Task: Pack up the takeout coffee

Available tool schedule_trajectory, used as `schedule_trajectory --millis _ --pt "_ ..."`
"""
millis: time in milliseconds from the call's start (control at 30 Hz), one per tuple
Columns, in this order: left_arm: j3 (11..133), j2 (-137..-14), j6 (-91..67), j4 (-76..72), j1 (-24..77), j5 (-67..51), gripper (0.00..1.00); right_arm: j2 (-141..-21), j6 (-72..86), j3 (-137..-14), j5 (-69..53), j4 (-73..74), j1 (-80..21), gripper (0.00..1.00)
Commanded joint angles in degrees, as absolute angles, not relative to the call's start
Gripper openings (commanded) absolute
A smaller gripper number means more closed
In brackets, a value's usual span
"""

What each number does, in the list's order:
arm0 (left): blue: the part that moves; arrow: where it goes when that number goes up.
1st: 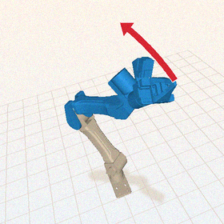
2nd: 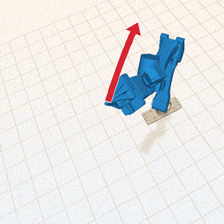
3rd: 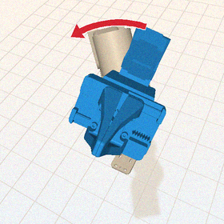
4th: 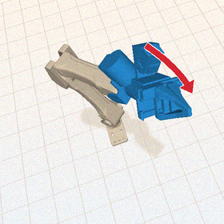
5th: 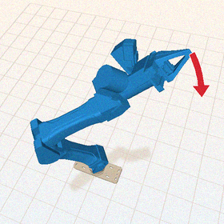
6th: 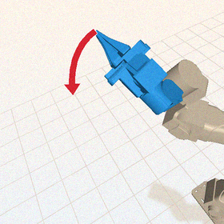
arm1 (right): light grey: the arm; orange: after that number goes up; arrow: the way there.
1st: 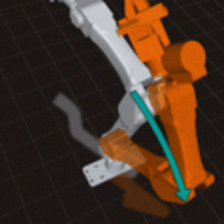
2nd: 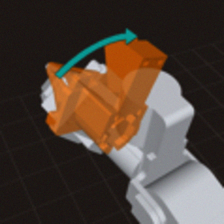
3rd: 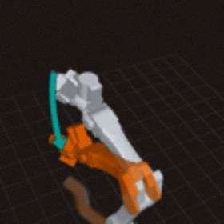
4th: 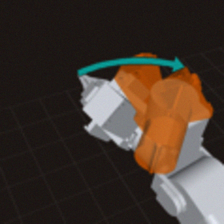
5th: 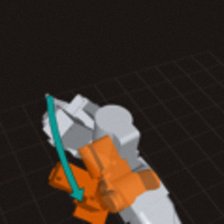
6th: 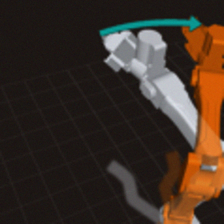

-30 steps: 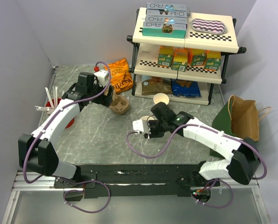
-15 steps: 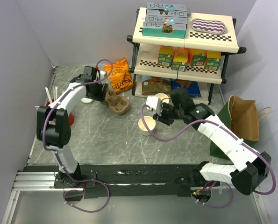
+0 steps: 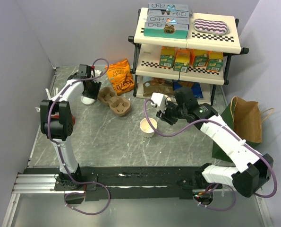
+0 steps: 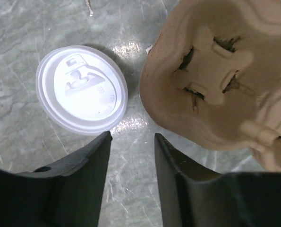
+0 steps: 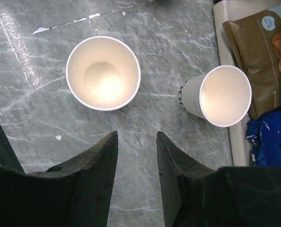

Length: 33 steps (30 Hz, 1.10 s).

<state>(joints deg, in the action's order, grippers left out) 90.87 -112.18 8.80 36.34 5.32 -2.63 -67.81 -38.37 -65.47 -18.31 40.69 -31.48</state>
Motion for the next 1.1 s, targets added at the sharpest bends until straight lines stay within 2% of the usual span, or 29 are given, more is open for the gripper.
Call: schedule_trajectory --millis 0,133,1067 --pt "92.0 -113.7 12.1 34.5 5.4 -3.3 0.46 -68.7 -37.3 -68.5 -17.9 39.3 -31.0 0.45" --pt "92.9 -115.9 12.7 34.2 5.4 -3.2 0.41 -69.5 -37.0 -68.9 -18.2 39.1 -31.0 0.45" --pt "99.9 -123.7 16.3 33.7 5.4 -1.2 0.27 -70.8 -37.2 -68.8 -17.1 39.0 -31.1 0.45"
